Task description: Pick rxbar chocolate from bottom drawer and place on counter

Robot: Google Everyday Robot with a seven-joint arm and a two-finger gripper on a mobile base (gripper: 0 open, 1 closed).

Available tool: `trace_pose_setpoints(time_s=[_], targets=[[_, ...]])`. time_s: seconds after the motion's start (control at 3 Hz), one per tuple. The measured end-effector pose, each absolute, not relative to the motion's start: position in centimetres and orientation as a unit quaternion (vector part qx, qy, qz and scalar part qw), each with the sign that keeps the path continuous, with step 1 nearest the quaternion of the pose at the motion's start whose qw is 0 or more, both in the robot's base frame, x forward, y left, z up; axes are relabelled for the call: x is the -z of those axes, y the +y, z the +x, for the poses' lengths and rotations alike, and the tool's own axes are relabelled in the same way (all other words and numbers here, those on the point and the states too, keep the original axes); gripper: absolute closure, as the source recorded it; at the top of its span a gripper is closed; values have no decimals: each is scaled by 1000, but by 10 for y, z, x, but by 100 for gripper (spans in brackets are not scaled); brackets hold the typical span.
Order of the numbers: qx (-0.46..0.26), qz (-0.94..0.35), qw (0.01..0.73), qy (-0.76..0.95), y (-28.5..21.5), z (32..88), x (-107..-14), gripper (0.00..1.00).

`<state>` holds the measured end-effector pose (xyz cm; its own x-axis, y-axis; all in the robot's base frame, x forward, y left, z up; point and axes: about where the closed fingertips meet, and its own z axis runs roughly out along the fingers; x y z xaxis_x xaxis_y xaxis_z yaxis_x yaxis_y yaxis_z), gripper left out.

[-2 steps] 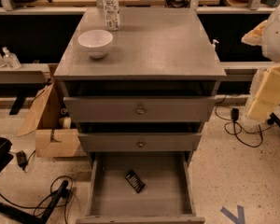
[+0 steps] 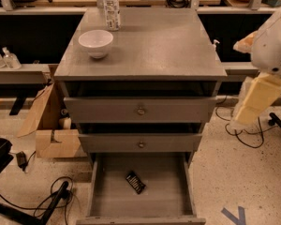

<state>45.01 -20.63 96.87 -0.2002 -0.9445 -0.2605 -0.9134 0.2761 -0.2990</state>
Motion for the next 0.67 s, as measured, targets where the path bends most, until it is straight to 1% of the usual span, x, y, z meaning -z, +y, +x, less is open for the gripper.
trace_pose_setpoints(time_s=[0.67], targets=[[-50,-576,239,780,-189,462,-822,0]])
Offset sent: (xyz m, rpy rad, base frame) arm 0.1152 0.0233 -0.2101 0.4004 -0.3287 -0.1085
